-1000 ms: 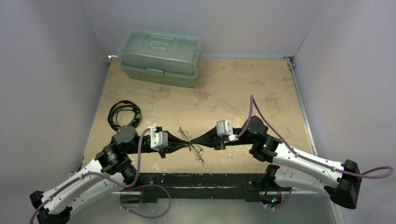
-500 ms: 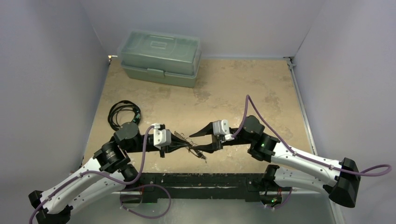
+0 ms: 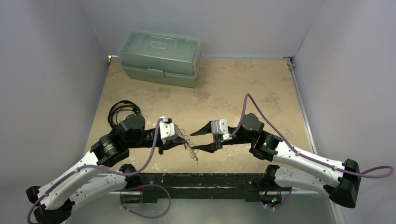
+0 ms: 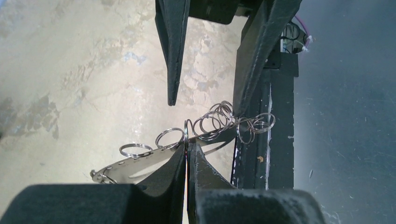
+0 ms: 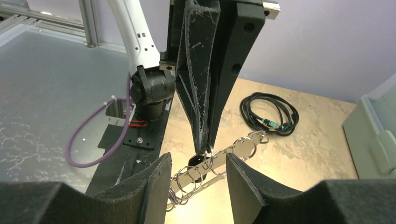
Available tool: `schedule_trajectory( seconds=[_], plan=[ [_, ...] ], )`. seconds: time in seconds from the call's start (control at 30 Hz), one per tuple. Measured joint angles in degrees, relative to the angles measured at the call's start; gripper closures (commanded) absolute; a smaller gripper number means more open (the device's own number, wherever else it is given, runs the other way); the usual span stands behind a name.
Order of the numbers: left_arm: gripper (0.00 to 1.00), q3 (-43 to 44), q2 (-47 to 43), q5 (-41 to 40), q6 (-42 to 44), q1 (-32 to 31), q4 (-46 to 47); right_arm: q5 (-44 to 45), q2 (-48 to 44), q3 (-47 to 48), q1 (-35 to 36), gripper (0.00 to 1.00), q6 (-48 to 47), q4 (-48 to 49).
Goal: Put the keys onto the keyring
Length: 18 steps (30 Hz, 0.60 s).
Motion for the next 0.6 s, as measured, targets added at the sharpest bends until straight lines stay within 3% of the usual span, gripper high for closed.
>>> schedule_trajectory(
  seconds=[0.6],
  plan=[
    [1.0,3.93,8.9,-3.52,-5.05,-0.04,-7.28,-0.07,4.5,1.81,0.0,0.51,-1.27,-3.65]
  ],
)
